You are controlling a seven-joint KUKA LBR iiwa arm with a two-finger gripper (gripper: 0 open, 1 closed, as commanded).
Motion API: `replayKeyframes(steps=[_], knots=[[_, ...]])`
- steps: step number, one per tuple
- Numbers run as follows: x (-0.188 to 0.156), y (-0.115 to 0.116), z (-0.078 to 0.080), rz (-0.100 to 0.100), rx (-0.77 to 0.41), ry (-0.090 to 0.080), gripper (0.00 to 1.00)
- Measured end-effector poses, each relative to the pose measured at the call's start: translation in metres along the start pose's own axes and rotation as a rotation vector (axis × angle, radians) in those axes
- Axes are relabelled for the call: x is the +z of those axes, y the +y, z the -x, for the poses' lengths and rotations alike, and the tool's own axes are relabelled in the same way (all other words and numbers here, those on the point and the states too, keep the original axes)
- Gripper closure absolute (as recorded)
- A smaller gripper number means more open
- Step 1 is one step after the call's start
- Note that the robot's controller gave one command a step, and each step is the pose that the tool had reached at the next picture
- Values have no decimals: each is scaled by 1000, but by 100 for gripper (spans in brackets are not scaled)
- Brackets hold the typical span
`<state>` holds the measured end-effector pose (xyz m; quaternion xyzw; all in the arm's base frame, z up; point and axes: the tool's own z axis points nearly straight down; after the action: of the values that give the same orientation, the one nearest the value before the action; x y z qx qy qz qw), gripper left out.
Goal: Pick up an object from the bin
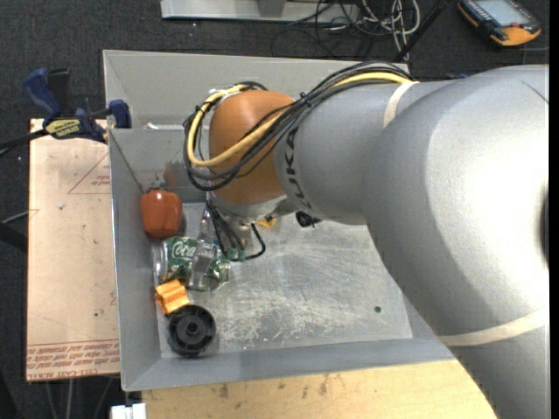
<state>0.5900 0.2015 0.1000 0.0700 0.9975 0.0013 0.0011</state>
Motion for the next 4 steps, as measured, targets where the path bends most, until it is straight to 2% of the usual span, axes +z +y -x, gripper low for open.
replayKeyframes(steps=[2,4], knots=[[-26,0,1,0,0,-2,100],[-37,0,1,-1,1,1,100]])
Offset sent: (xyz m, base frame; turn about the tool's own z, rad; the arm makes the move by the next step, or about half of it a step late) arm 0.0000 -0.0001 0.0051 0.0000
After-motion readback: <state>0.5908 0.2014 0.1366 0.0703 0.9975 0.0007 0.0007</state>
